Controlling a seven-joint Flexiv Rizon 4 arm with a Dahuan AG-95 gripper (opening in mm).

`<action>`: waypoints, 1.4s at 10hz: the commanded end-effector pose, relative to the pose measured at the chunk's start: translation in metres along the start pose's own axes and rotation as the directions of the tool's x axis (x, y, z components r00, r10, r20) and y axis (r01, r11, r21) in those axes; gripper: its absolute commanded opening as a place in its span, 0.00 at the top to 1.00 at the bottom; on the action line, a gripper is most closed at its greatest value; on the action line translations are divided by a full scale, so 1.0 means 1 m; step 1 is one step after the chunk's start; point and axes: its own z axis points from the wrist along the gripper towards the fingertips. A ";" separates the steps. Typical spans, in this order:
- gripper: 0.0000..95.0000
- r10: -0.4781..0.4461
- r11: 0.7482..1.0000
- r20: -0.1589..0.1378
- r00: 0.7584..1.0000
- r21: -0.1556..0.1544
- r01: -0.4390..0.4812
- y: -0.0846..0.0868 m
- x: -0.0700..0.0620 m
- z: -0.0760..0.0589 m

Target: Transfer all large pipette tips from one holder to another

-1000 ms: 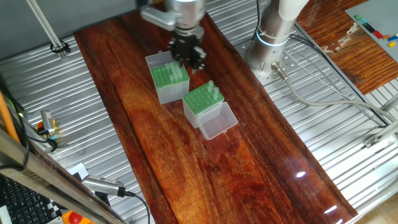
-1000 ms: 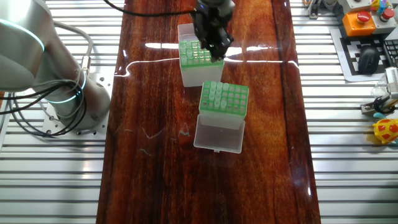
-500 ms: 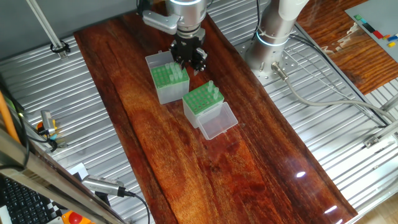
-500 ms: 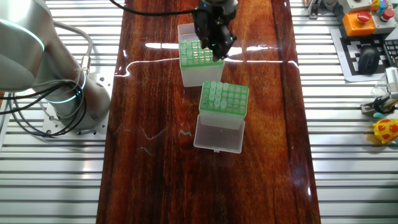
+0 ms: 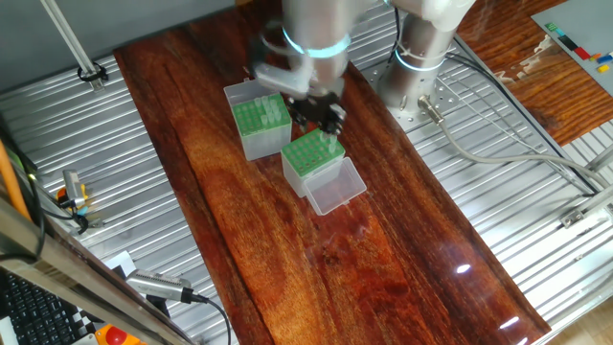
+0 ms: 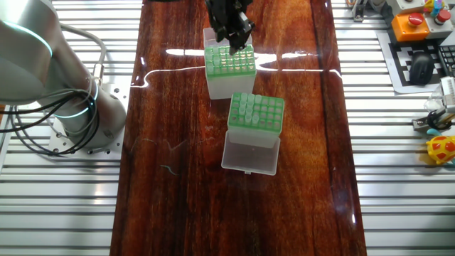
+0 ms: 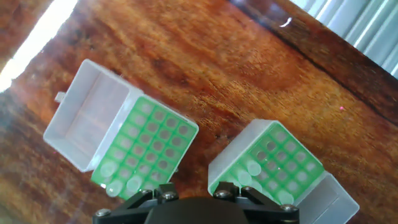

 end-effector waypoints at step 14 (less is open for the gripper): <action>0.60 -0.084 0.996 -0.023 0.996 -0.043 0.083 0.035 0.003 0.033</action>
